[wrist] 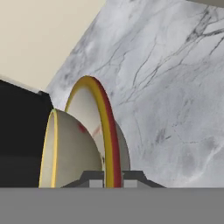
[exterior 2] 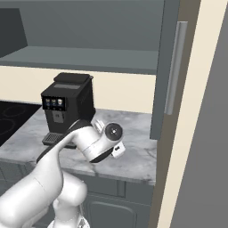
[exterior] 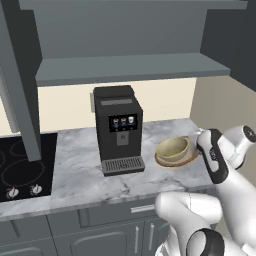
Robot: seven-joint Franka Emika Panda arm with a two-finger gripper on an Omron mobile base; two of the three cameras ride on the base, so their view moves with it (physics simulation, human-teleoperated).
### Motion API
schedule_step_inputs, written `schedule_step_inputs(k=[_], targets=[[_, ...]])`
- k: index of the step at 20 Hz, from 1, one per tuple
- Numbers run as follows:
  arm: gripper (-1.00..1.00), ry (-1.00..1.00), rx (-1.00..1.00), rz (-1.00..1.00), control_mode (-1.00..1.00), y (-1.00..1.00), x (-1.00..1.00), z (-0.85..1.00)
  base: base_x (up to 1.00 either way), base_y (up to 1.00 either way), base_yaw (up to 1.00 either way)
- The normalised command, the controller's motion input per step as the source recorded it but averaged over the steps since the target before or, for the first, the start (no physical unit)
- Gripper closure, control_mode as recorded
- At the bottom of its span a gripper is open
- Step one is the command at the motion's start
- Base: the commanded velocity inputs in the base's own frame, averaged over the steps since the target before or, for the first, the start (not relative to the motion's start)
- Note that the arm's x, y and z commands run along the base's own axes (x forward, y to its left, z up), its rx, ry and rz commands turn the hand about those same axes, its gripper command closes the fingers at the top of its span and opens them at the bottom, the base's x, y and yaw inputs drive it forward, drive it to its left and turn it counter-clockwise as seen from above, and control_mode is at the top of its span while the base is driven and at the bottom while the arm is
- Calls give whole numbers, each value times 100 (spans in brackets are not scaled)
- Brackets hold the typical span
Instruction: Pick up the bowls on the counter and stack them on top of one another in the open cabinet. Place the smaller bowl on top of the larger bowl.
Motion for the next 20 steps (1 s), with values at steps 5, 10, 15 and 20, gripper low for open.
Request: schedule_step_inputs(k=[5, 10, 15, 20], targets=[[100, -4, 0, 0, -100, 0, -8, 53, 0, 0, 0], [100, 0, 0, -1, -100, 0, -8, 63, 0, 0, 0], [100, -1, 3, -2, -100, 0, -9, 57, 0, 0, 0], [100, -3, 7, -3, -100, 0, -15, 39, 0, 0, 0]])
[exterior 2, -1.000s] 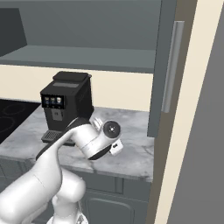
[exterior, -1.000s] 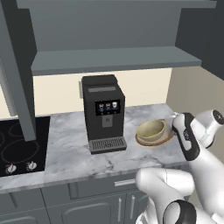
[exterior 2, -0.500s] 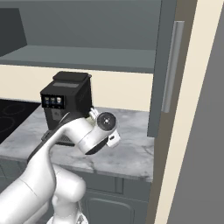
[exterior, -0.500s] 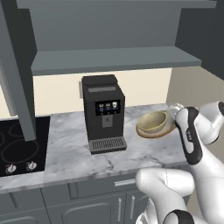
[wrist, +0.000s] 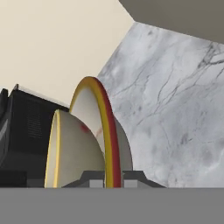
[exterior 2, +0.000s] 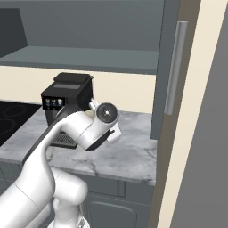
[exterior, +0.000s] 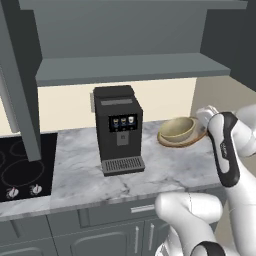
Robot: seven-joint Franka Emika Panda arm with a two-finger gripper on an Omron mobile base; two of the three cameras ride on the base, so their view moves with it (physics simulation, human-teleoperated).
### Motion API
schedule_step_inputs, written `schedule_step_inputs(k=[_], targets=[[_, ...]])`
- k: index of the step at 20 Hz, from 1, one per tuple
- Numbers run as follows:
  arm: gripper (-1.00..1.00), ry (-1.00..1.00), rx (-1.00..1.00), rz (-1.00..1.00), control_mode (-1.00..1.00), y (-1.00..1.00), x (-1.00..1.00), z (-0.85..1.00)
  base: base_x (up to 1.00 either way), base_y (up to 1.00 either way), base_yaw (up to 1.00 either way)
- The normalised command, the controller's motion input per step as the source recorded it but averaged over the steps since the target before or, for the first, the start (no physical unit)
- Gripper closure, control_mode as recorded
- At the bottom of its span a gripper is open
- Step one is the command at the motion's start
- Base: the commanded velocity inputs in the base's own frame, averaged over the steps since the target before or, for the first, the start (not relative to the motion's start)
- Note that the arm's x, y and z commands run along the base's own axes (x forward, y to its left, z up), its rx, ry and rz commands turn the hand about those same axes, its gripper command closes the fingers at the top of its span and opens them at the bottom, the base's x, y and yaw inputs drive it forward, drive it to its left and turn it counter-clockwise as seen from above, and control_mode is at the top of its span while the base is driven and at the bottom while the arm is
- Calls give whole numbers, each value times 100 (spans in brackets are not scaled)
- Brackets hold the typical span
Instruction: Pick up the bowls on the counter and stack them on top of one another in the open cabinet. Place the smaller bowl on top of the larger bowl.
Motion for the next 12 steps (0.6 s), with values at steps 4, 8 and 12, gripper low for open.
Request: schedule_step_inputs(k=[4, 8, 12], targets=[[100, -5, 8, -5, -100, 0, -14, 34, 0, 0, 0], [100, -6, 9, -5, -100, 1, -14, 33, 0, 0, 0], [100, -6, 7, -7, -100, 12, -11, 29, 0, 0, 0]])
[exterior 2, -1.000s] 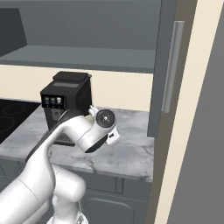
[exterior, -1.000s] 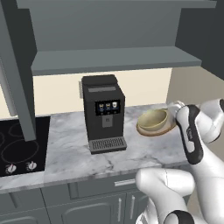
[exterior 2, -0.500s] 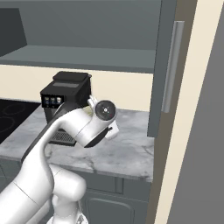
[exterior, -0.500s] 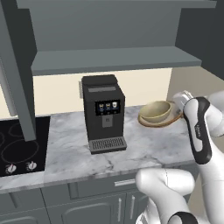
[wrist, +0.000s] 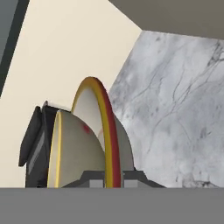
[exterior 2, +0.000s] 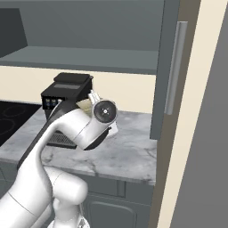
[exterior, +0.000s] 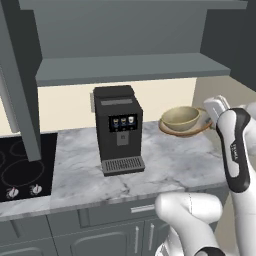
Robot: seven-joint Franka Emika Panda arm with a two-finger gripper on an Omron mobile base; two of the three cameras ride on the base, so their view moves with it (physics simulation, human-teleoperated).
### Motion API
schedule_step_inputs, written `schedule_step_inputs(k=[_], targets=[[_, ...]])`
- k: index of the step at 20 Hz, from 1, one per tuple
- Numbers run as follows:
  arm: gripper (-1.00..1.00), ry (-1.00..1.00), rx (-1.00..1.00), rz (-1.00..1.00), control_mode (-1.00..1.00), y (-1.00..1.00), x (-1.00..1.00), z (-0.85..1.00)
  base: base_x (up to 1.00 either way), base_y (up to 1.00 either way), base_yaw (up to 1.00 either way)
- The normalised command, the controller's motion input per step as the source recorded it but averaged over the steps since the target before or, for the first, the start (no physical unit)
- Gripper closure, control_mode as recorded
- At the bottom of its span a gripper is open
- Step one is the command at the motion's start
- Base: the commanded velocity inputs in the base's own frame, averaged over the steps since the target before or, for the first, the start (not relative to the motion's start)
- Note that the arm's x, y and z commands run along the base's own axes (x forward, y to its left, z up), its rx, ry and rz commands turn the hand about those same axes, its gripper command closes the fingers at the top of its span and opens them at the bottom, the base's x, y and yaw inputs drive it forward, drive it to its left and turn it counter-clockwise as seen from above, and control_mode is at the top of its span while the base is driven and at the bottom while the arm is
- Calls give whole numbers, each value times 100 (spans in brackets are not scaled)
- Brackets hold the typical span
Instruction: Pick up the bowls on the counter and stack them on top of one another in the open cabinet. Place the smaller bowl on top of the larger bowl.
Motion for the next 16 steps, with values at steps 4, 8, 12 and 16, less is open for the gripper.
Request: schedule_step_inputs(k=[4, 8, 12, 16], targets=[[100, -7, 6, -7, -100, 27, -8, 23, 0, 0, 0], [100, -7, 5, -7, -100, 25, -12, 29, 0, 0, 0], [100, -5, 5, -7, -100, 22, -14, 32, 0, 0, 0], [100, -3, 5, -6, -100, 21, -11, 36, 0, 0, 0]])
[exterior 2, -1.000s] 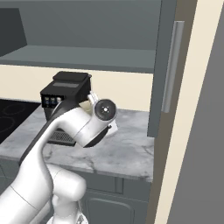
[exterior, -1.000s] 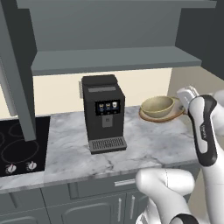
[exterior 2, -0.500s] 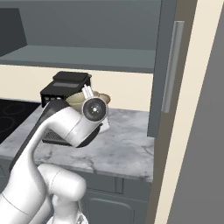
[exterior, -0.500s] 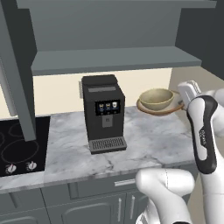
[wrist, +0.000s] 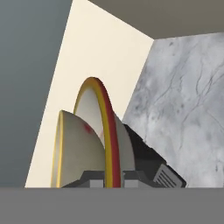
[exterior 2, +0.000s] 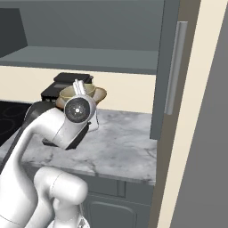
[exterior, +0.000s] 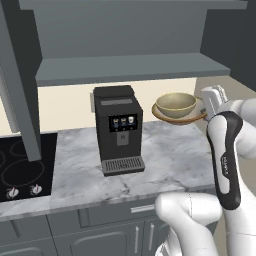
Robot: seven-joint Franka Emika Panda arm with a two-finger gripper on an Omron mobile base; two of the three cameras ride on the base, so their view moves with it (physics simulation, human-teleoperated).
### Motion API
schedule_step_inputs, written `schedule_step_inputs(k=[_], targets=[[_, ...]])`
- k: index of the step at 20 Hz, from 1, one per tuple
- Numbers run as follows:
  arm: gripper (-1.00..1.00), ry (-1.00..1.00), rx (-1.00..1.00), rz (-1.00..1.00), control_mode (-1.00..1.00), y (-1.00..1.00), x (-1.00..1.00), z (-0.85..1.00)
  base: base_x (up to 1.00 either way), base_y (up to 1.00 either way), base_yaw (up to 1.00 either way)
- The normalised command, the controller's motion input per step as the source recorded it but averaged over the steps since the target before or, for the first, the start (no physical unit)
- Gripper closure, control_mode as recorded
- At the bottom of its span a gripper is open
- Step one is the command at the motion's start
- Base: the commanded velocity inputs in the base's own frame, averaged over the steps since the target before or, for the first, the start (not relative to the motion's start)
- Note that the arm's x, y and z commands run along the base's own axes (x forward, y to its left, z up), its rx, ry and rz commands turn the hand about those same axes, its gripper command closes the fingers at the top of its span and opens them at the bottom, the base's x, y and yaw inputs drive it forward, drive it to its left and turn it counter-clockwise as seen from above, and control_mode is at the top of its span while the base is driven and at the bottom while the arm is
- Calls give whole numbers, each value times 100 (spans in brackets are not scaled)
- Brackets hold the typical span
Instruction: Pick up the bowls on the counter and stack them on top of one another in the open cabinet. Place the smaller bowl on top of the larger bowl.
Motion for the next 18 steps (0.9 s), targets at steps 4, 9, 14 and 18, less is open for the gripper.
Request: schedule_step_inputs(k=[4, 9, 14, 18], targets=[[100, -1, 5, -4, -100, 21, -13, 34, 0, 0, 0], [100, 0, 6, -2, -100, 19, -25, 28, 0, 0, 0], [100, 0, 6, 0, -100, 15, -40, 27, 0, 0, 0], [100, -2, 6, 0, -100, 17, -34, 32, 0, 0, 0]])
